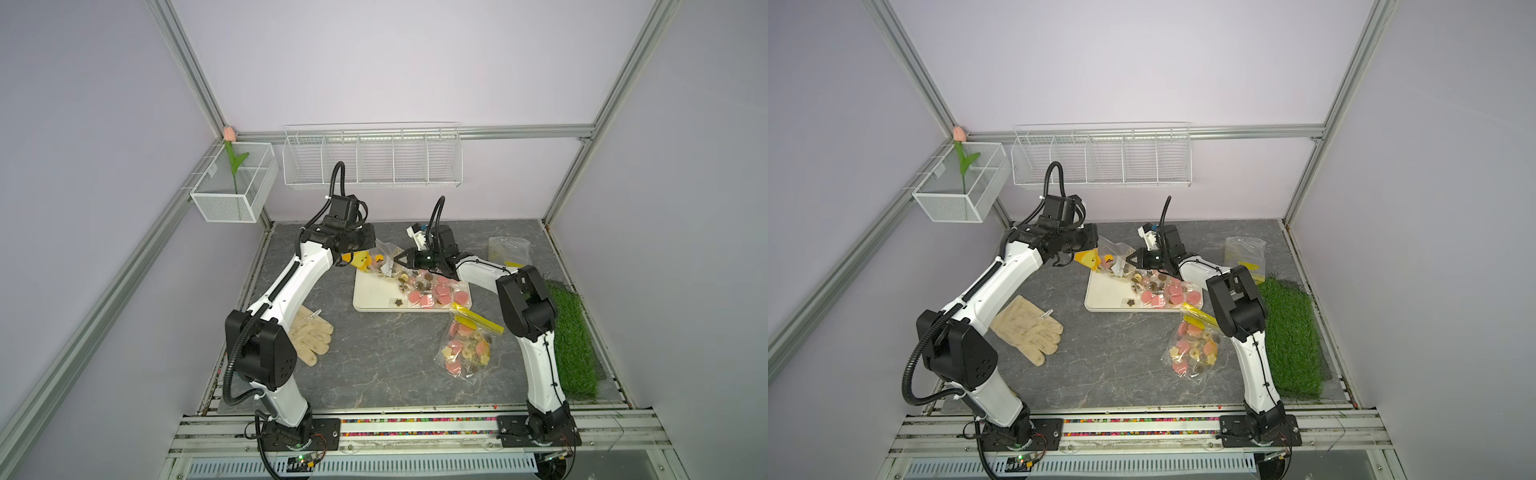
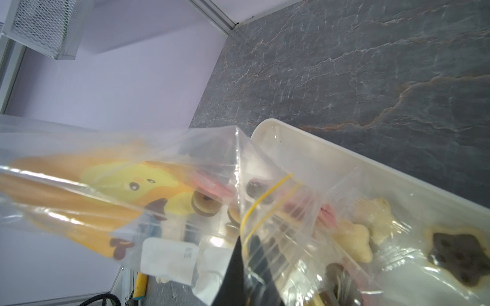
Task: Pour cookies out of the ziploc bag
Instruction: 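Pour the cookies out of the ziploc bag onto the tray.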
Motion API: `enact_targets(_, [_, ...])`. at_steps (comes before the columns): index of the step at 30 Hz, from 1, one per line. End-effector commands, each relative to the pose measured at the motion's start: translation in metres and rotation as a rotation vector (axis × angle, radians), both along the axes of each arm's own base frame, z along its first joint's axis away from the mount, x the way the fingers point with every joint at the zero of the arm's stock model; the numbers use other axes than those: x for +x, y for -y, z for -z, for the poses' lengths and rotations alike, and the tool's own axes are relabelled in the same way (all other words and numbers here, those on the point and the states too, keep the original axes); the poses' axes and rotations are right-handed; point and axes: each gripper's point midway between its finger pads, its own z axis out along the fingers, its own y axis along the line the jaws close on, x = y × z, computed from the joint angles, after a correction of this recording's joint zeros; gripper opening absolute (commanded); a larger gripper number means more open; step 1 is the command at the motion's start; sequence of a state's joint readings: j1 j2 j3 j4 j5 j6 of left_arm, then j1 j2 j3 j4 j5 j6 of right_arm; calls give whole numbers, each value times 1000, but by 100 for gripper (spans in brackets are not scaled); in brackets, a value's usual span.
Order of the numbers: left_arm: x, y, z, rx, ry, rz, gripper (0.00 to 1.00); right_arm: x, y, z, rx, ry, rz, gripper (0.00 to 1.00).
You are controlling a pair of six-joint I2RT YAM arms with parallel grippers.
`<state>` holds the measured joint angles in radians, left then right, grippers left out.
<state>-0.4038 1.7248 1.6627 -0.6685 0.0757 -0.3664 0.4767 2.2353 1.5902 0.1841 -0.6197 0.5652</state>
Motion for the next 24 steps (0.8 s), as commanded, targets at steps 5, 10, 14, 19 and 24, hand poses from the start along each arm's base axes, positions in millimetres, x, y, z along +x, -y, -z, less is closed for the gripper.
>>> enact_targets(5, [20, 6, 11, -13, 18, -33, 0, 26, 42, 38, -61, -82, 127, 7])
enact_targets(10, [23, 22, 17, -16, 8, -11, 0, 30, 58, 41, -56, -90, 153, 7])
enact_targets(14, [24, 36, 18, -13, 4, 11, 0, 29, 70, 41, -55, -88, 178, 7])
enact_targets(19, [23, 44, 17, -15, 7, 21, 0, 23, 77, 42, -57, -91, 184, 7])
enact_targets(24, [19, 42, 9, -15, 16, 23, 0, 17, 78, 33, -47, -80, 175, 7])
